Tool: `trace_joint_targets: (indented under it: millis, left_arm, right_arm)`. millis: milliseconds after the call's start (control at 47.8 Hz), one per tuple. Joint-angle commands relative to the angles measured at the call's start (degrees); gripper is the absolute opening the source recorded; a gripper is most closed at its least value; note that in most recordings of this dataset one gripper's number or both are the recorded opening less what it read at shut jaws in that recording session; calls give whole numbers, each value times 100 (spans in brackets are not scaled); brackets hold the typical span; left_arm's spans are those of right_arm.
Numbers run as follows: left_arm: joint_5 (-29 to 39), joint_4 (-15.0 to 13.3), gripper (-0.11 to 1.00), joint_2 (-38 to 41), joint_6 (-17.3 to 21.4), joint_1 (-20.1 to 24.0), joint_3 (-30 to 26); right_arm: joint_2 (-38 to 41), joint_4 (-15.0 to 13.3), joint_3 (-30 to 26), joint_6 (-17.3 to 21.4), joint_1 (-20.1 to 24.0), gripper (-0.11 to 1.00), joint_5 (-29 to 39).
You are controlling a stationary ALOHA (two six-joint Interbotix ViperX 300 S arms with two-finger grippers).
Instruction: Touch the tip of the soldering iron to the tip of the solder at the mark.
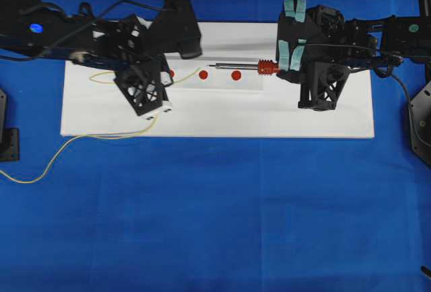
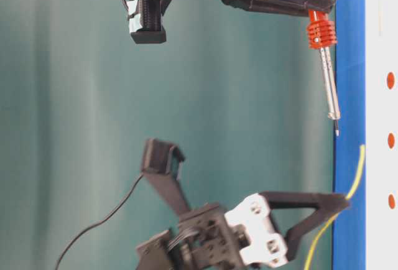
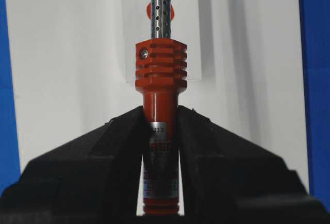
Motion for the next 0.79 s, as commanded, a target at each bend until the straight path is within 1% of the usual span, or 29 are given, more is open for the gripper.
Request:
trace_joint_targets:
  millis: [0,146,314,773]
  left_arm:
    - [-44,18,3,44,-18,-35,-176]
    - [-114,18,3,167,-132,-62,-176]
    - [-220,18,3,255,-176,-70,-114]
    - [-229,18,3,387,-176,-123,-97]
  right_arm:
    - [-114,-26,-44,-9,-9,6,-53]
    - [-114,-44,-35,-9,-18,7,-79]
    - [-114,-70,-26,-9,-18,6,-149]
    - [-105,-70,18,-9,-26,6,-149]
